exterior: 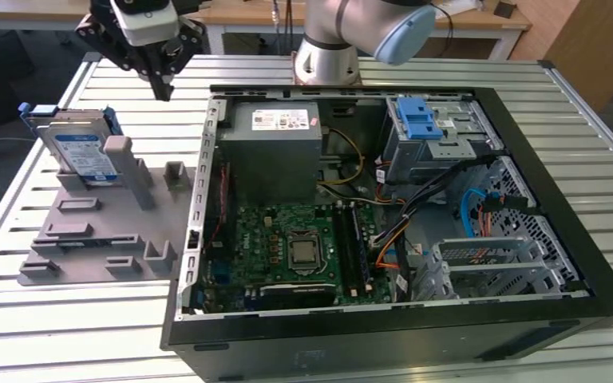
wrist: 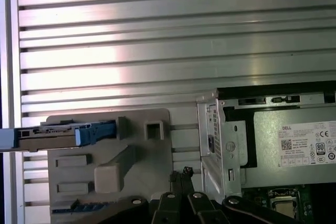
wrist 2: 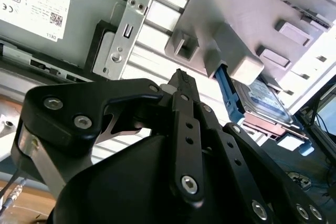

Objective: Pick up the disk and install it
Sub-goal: 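Reach for the disk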

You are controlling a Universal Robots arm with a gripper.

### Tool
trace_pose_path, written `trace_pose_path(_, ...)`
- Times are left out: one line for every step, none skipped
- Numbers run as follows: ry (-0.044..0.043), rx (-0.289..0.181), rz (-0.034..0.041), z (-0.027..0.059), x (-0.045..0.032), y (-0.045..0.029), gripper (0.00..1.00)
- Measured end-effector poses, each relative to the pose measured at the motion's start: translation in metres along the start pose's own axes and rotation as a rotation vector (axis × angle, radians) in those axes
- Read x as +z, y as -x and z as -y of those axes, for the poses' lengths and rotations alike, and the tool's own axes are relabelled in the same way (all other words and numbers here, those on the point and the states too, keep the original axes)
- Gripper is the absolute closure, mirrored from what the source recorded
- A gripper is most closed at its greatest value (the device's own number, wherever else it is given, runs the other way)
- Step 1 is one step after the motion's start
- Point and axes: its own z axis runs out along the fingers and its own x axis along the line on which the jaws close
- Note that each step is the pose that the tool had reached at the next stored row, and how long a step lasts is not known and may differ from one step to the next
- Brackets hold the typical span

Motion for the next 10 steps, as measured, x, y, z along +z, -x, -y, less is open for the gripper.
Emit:
trace_pose_path(0.0000,0.000,0.0000,-0.0018,0.0003,-0.0013,0.89)
trace_pose_path(0.0001,0.000,0.0001,-0.0035,0.0006,-0.0025,0.89)
trace_pose_path(0.0001,0.000,0.0000,-0.0051,0.0009,-0.0038,0.89)
trace_pose_path(0.0002,0.000,0.0001,-0.0067,0.0012,-0.0055,0.89)
trace_pose_path(0.0001,0.000,0.0001,-0.0081,0.0015,-0.0070,0.89)
trace_pose_path(0.0001,0.000,0.0001,-0.0094,0.0018,-0.0087,0.89)
trace_pose_path(0.0003,0.000,0.0002,-0.0105,0.0022,-0.0103,0.89)
trace_pose_path(0.0003,0.000,0.0002,-0.0117,0.0024,-0.0118,0.89)
trace_pose_path(0.0001,0.000,0.0000,-0.0128,0.0026,-0.0132,0.89)
trace_pose_path(0.0001,0.000,0.0000,-0.0139,0.0029,-0.0146,0.89)
